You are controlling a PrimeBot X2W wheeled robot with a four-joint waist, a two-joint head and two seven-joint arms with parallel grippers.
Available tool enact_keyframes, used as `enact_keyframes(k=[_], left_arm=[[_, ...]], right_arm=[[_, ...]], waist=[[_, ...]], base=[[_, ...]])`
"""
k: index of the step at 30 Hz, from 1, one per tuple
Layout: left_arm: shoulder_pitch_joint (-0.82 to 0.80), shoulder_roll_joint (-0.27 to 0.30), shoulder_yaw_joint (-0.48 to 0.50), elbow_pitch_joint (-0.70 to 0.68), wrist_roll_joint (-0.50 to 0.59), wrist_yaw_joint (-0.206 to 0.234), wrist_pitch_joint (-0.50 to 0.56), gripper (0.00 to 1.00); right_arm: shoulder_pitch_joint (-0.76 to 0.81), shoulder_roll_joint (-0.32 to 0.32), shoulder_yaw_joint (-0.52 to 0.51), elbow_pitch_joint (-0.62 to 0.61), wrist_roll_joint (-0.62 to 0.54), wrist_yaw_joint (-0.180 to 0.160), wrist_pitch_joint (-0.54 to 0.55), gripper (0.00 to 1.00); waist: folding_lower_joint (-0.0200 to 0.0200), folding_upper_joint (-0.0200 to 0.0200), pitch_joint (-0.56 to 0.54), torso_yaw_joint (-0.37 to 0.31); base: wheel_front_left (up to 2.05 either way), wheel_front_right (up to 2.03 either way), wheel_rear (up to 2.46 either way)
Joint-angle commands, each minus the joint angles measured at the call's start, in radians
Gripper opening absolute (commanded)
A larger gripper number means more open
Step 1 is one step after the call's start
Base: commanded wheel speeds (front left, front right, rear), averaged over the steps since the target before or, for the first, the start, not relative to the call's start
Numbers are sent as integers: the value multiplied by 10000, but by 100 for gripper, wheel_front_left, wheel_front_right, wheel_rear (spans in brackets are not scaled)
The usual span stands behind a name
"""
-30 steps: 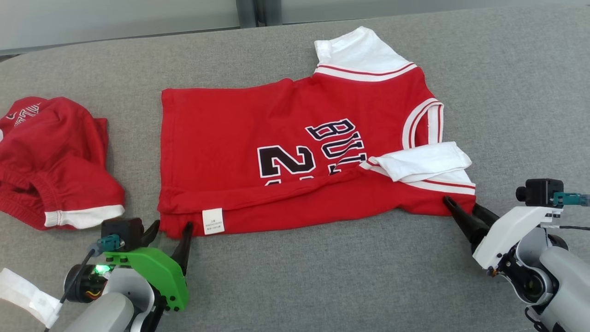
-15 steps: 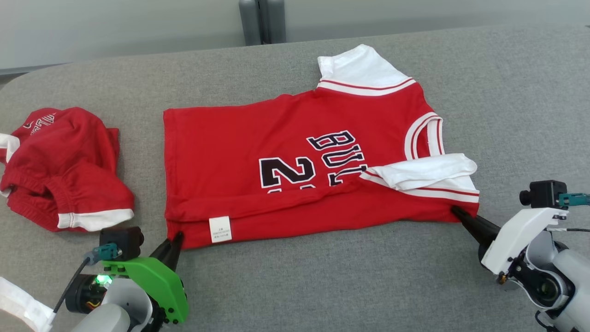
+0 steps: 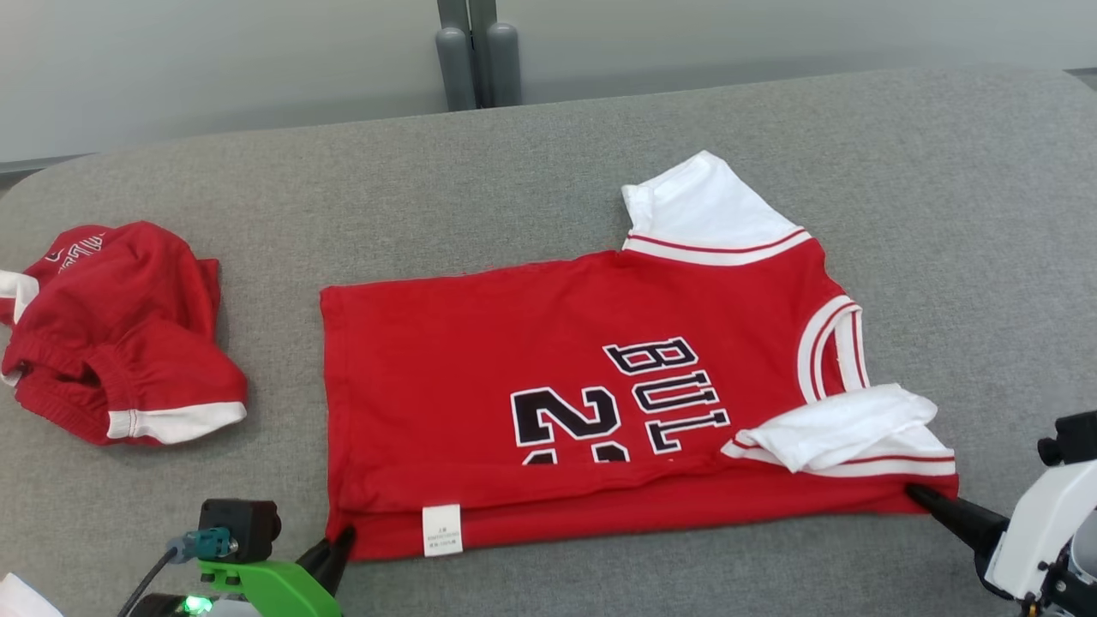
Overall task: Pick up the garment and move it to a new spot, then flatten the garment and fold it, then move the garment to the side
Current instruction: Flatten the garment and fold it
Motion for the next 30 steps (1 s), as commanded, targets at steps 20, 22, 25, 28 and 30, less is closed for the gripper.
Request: enact_keyframes(k=[20, 22, 25, 28, 30], left_arm=[[-656, 1439, 380, -1338, 453, 849, 934, 100], [-1095, 1608, 414, -1239, 772, 935, 1138, 100], [-1825, 1305, 577, -983, 1035, 1217, 1090, 100], [-2405, 963, 576, -594, 1301, 1323, 1058, 100], [-2834, 677, 456, -318, 1452, 1189, 992, 100]], right_arm=[[-299, 153, -1865, -1500, -1023, -5, 95, 100], [-969, 392, -2017, -1458, -1442, -5, 113, 100], [-2180, 861, -2093, -1073, -2323, -5, 93, 100], [-3396, 1555, -2084, -576, -3107, -5, -46, 100], [-4180, 1867, -2018, -161, -3616, -5, -146, 100]], waist=[[0, -1, 49, -119], [0, -1, 180, -151], [0, -1, 507, -185], [0, -1, 950, -124], [0, -1, 1285, -23]], base=[[0, 0, 0], [0, 0, 0], [0, 0, 0], [0, 0, 0], [0, 0, 0]])
